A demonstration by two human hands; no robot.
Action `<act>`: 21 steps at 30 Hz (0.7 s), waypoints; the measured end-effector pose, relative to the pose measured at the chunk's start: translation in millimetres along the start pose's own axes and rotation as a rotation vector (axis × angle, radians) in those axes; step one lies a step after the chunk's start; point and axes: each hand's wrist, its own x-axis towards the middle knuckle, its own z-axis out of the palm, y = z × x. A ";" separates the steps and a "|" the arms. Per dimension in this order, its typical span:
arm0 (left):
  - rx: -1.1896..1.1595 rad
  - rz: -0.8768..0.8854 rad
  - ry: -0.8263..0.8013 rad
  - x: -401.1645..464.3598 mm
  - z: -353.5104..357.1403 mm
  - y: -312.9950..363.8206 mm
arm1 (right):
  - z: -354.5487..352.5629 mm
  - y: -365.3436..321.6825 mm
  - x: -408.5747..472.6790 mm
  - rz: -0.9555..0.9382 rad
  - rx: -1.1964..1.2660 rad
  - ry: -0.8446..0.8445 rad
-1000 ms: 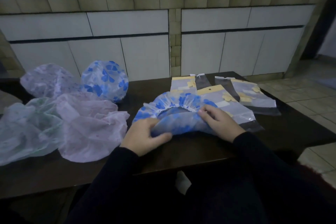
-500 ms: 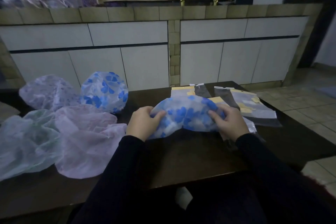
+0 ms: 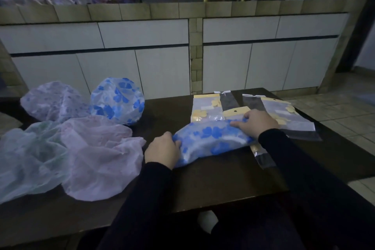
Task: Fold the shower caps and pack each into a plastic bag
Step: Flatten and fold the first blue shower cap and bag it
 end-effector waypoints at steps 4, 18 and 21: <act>0.156 -0.003 0.099 -2.5 -6.5 10.1 | -2.9 -14.1 1.7 -0.028 -0.099 0.028; 0.000 0.113 0.205 24.5 20.4 17.8 | 13.9 -28.1 16.4 -0.090 0.003 -0.140; -0.156 0.129 0.242 26.1 17.3 15.8 | 17.6 -23.8 19.8 -0.118 0.069 -0.062</act>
